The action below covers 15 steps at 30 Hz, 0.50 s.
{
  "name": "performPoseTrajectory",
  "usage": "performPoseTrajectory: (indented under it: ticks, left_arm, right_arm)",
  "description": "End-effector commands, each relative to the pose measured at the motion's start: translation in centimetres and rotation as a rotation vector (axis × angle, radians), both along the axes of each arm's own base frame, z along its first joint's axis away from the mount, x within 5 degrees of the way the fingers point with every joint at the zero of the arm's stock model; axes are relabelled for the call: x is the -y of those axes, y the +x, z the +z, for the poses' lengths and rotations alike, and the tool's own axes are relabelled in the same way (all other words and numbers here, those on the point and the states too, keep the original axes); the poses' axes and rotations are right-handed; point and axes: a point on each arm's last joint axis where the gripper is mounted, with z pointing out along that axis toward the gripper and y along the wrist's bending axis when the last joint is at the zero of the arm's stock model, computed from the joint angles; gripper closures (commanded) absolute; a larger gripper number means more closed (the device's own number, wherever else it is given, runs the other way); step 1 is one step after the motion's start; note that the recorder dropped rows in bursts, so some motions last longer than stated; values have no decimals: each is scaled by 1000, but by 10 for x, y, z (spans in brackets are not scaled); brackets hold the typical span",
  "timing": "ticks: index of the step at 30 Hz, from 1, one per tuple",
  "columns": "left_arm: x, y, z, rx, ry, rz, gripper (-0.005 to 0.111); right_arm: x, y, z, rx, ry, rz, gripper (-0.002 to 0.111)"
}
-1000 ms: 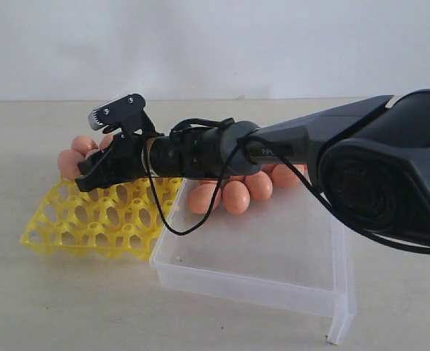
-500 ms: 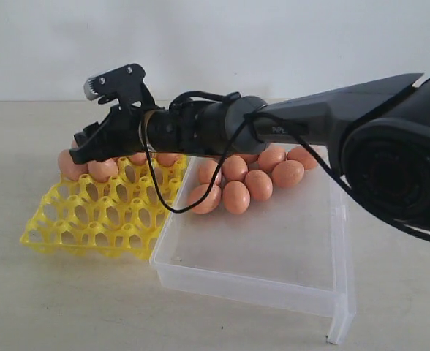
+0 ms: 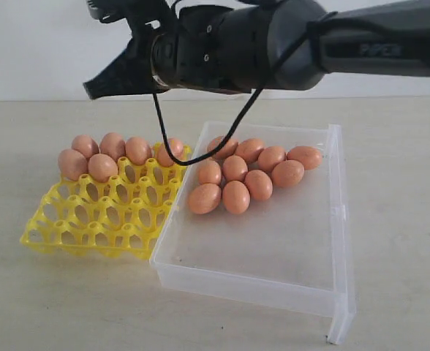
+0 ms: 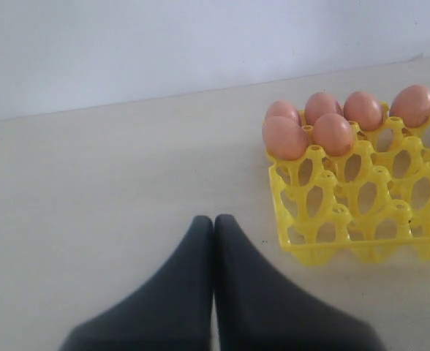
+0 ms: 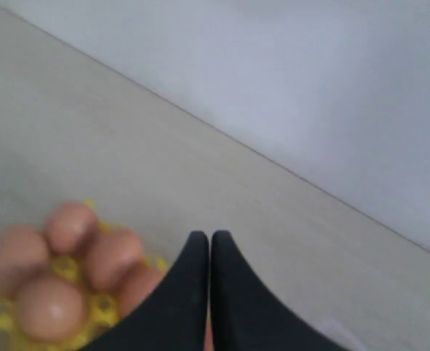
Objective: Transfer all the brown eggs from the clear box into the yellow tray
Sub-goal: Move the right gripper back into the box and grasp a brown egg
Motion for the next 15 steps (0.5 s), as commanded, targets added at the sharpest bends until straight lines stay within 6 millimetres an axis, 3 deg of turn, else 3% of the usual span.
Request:
performPoseTrajectory:
  ticks: [1,5,9,12,15]
  left_arm:
    - [0,0,0,13,-11,7,111]
    - [0,0,0,13,-11,7,111]
    - [0,0,0,13,-11,7,111]
    - [0,0,0,13,-11,7,111]
    - [-1,0,1,22,-10,9,111]
  right_arm:
    - [39,-36,15,-9,-390,-168,107]
    - [70,-50,37,-1,-429,-218,107]
    - [112,-48,58,-140,-44,-372,107]
    - [135,-45,44,-247,22,-258,107]
    - [145,-63,19,-565,-120,-128,107]
